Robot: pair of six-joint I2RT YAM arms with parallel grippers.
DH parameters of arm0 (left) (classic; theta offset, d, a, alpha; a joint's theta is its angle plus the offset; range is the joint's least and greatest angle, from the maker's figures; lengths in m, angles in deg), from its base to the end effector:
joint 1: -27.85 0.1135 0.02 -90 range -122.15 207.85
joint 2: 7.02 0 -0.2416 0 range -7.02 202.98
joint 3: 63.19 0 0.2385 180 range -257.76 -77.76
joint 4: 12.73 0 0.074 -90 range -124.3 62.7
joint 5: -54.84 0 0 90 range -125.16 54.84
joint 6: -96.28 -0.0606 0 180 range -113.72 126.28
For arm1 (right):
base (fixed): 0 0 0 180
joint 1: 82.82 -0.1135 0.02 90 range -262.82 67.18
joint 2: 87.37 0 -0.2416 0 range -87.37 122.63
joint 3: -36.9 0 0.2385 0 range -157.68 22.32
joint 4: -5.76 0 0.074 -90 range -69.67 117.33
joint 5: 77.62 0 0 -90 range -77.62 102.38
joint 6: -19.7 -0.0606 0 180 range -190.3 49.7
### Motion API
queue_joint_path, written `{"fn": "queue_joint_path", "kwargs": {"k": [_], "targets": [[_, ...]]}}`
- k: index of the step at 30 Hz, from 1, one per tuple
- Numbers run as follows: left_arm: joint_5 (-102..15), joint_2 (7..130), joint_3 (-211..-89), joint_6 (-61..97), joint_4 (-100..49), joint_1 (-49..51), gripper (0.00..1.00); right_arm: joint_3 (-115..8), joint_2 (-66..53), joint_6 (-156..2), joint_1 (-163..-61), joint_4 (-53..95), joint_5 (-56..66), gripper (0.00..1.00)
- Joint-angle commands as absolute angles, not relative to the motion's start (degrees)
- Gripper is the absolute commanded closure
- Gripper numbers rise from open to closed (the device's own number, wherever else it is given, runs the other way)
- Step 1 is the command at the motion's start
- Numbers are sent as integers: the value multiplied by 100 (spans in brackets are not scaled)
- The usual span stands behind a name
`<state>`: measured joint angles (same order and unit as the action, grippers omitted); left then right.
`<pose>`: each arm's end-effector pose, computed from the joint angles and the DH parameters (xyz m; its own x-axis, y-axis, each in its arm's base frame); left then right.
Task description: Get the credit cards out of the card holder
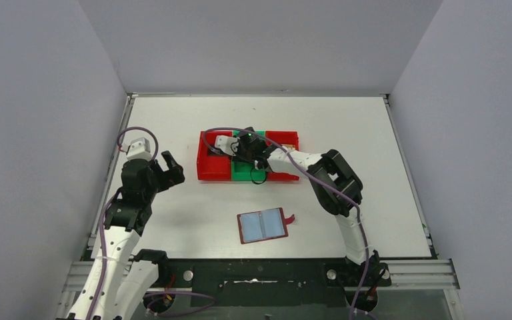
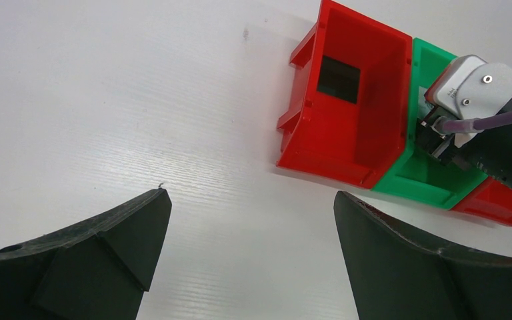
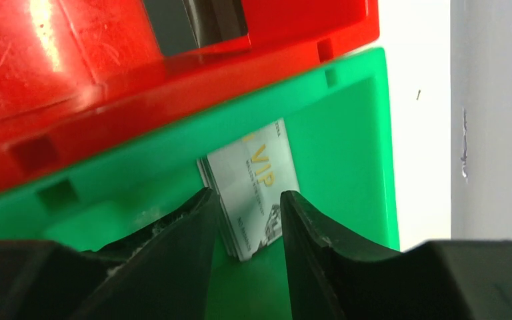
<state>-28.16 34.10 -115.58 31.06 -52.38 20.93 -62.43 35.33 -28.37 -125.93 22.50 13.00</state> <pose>0.1894 -0.0156 0.2552 -0.4339 -0.3664 -0.8231 -0.1858 0.9303 -0.3162 0.3453 0.3224 0.1355 0.1027 -0.8191 -0.5643 -0.8182 0.2531 -0.5162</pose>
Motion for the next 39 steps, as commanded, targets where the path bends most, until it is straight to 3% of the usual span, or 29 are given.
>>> {"fn": "queue_joint_path", "kwargs": {"k": [1, 11, 15, 20, 24, 30, 39], "targets": [[-2875, 3350, -11653, 2993, -4950, 2126, 4, -5848, 2665, -3337, -12562, 1430, 1158, 57], [-2828, 3326, -11669, 3017, -4986, 2126, 4, -5244, 1625, -4651, -12649, 1141, 1354, 55], [-2775, 3298, -11663, 3036, -4989, 2126, 4, -4587, 643, -6662, -13005, 1312, 2007, 50], [-2712, 3293, -11667, 3054, -5004, 2126, 4, -4342, 21, -9766, -13394, 3212, 2491, 49], [-2666, 3281, -11669, 3071, -5024, 2126, 4, -3342, -472, -11179, -14040, 3366, 3064, 46], [-2629, 3294, -11669, 3089, -5042, 2126, 4, -3166, -352, -12191, -14881, 3786, 3392, 42], [-2637, 3356, -11669, 3089, -5050, 2126, 4, -3832, 681, -13222, -15646, 4834, 4005, 36]]}}
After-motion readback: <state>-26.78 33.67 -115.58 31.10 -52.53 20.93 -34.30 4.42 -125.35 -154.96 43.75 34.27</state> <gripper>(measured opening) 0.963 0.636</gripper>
